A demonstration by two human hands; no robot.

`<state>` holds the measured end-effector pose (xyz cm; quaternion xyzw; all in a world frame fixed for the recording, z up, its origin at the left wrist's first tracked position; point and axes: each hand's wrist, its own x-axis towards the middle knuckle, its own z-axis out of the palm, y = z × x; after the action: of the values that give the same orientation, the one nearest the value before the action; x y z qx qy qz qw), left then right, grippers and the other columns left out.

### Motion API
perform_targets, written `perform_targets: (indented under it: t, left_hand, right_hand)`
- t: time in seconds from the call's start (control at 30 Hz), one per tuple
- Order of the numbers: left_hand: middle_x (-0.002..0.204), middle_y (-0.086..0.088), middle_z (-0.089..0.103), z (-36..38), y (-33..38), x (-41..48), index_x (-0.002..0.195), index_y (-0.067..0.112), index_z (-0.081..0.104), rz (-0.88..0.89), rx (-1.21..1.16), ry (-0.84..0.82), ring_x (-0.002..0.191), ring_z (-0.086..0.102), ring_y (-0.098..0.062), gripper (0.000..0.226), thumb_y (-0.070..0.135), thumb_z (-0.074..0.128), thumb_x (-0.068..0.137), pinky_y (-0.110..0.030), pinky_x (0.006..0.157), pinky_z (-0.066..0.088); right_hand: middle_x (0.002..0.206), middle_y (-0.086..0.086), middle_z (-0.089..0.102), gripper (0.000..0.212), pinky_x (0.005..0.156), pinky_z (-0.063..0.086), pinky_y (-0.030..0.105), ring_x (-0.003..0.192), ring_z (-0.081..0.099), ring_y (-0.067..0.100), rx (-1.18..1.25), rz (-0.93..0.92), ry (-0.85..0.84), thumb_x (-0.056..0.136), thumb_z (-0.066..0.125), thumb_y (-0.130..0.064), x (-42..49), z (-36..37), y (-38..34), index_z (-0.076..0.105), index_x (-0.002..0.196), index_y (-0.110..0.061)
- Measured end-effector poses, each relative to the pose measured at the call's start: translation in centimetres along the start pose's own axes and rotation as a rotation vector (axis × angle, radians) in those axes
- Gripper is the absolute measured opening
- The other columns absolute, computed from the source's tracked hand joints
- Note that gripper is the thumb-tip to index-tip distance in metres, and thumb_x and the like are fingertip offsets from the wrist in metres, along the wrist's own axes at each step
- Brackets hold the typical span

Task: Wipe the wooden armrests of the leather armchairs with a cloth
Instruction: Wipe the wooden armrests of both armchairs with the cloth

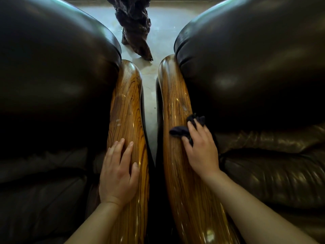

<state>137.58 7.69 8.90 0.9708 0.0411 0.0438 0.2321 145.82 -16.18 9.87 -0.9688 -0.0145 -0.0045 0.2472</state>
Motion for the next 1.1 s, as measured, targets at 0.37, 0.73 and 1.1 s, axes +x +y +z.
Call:
perform_targets:
  t: [0.37, 0.73, 1.1]
  left_hand:
    - [0.156, -0.005, 0.031, 0.0, 0.0, 0.0, 0.147, 0.022, 0.036, 0.001, -0.006, -0.001, 0.146, 0.021, -0.022, 0.059, 0.040, 0.036, 0.091, -0.054, 0.115, 0.027]
    - [0.156, -0.003, 0.030, 0.4, -0.4, 0.1, 0.147, 0.024, 0.035, 0.001, -0.009, 0.018, 0.146, 0.020, -0.021, 0.057, 0.039, 0.036, 0.092, -0.049, 0.116, 0.024]
    - [0.155, -0.003, 0.031, 0.5, -0.6, 0.1, 0.147, 0.025, 0.034, 0.008, -0.002, 0.015, 0.146, 0.023, -0.021, 0.057, 0.038, 0.038, 0.091, -0.050, 0.115, 0.026]
  right_hand:
    - [0.161, -0.003, 0.031, 0.055, 0.119, 0.027, 0.047, 0.150, 0.022, 0.023, -0.029, -0.239, -0.133, 0.099, 0.045, -0.046, -3.1, -1.3, 0.8, 0.040, 0.150, -0.027]
    - [0.157, 0.003, 0.040, 0.056, 0.119, 0.028, 0.043, 0.147, 0.030, 0.025, -0.073, -0.248, -0.064, 0.096, 0.054, -0.042, 1.0, -0.4, -1.9, 0.045, 0.148, -0.021]
    - [0.159, 0.008, 0.035, 0.056, 0.122, 0.018, 0.042, 0.150, 0.022, 0.028, -0.096, -0.152, 0.004, 0.100, 0.048, -0.040, 6.9, -0.1, -2.1, 0.040, 0.151, -0.017]
